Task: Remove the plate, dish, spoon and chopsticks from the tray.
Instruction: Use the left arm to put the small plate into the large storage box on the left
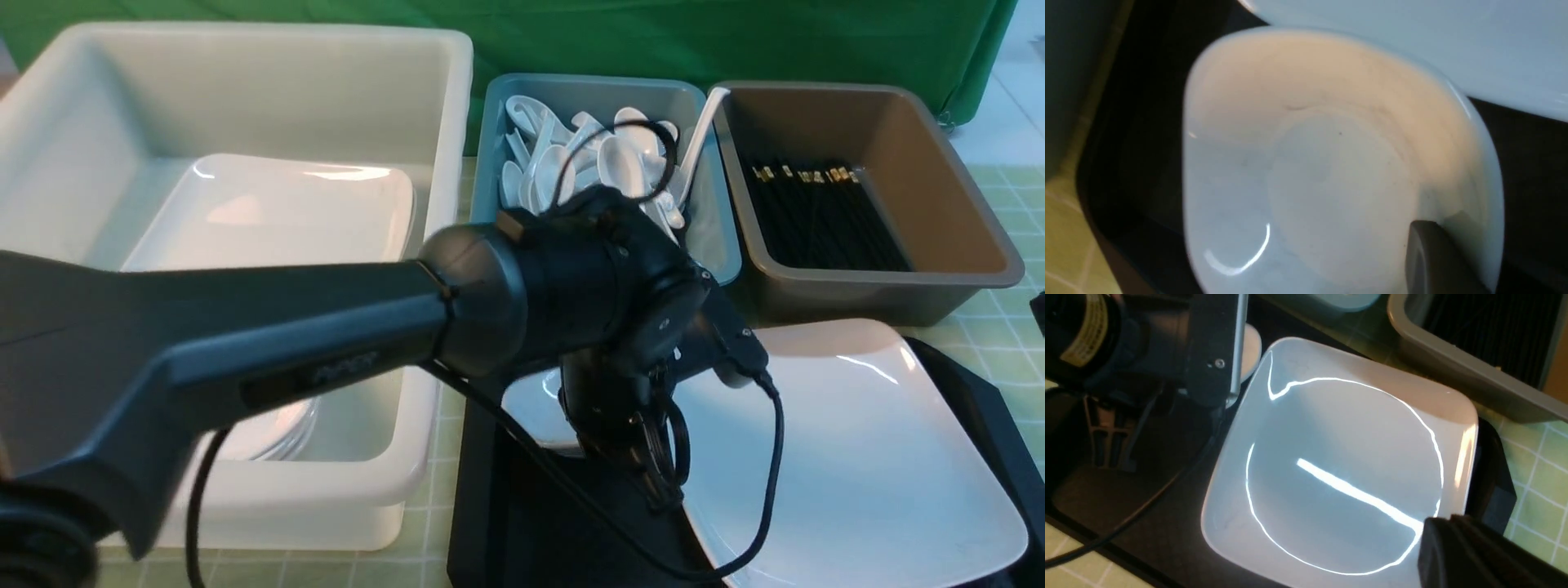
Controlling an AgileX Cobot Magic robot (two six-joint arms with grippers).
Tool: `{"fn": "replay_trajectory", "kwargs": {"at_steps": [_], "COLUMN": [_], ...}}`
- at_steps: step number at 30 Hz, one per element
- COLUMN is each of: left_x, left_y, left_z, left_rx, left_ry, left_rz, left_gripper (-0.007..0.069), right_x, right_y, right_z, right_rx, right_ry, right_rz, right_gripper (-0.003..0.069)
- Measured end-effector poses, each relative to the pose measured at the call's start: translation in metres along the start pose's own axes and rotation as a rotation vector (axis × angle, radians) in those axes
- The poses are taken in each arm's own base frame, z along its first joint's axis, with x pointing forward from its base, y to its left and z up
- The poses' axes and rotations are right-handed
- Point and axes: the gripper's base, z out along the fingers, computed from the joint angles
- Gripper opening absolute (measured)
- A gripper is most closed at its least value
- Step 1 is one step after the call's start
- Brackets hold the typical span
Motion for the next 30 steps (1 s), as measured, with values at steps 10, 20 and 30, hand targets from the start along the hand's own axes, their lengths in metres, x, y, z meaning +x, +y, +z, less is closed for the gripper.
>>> {"fn": "replay_trajectory", "kwargs": {"at_steps": [10, 20, 30], "left_x": [-0.005, 0.075, 0.185], "left_y": [0.017, 0.118, 0.178], "left_z": [-0.118, -0.218, -0.160], "left_rx": [-0.056, -0.316, -0.236], "left_ry": [-0.253, -0.326, -0.053], "left_rz": [-0.095, -0.451, -0.899], "left_gripper": [0.0003, 0.0003, 0.0003], "right_x": [-0.007, -0.056, -0.120], "right_y": [0.011, 0.039, 0.127], "right_z": [-0.005, -0.021, 0.037], "right_rx": [-0.115, -0.413, -0.691], "right_ry": [-0.051, -0.242, -0.162], "right_rz": [0.014, -0.047, -0.250], "right_gripper": [0.0003, 0.0003, 0.0003]}}
